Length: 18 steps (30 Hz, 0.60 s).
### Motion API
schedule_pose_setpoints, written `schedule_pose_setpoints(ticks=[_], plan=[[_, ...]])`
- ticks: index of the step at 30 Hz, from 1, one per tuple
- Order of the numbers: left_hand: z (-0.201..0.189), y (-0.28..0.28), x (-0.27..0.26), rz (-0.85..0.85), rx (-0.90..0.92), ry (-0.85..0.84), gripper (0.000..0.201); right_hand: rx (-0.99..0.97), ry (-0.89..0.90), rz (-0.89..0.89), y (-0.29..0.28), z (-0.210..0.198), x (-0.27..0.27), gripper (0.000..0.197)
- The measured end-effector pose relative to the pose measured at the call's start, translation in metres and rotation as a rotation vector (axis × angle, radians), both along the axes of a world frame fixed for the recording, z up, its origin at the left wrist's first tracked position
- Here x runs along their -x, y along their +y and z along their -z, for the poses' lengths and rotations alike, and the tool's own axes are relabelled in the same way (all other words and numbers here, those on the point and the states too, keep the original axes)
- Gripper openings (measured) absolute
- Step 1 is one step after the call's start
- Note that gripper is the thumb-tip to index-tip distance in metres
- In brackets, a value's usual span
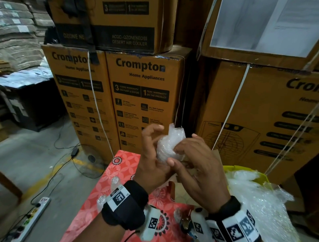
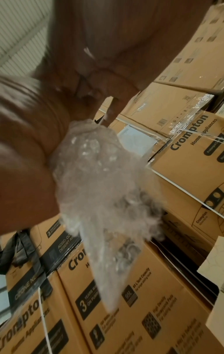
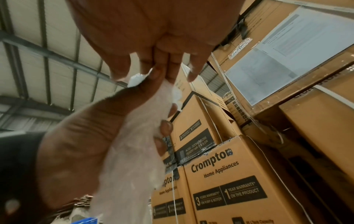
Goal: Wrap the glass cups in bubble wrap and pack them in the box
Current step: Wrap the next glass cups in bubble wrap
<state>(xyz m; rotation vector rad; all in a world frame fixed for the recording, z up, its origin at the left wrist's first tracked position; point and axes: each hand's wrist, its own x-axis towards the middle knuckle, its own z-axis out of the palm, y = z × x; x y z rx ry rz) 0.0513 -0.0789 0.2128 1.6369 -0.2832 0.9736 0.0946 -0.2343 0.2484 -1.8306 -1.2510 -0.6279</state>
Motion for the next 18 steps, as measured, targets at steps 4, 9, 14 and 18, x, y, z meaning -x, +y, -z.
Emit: schedule_pose_setpoints(ticks=[4, 9, 14, 18], plan=[[0.005, -0.006, 0.005, -0.011, -0.075, 0.039, 0.068, 0.017, 0.075, -0.025, -0.002, -0.002, -0.005, 0.027], [0.019, -0.01, 0.007, -0.071, -0.113, 0.082, 0.058, 0.108, 0.109, -0.023, -0.008, -0.008, -0.007, 0.031], [0.01, -0.013, 0.009, -0.102, -0.104, 0.049, 0.033, 0.01, 0.168, 0.018, -0.014, -0.004, 0.002, 0.019], [-0.003, -0.009, 0.005, -0.126, -0.132, 0.03, 0.04, -0.287, 0.777, -0.16, -0.017, 0.0, 0.006, 0.067]])
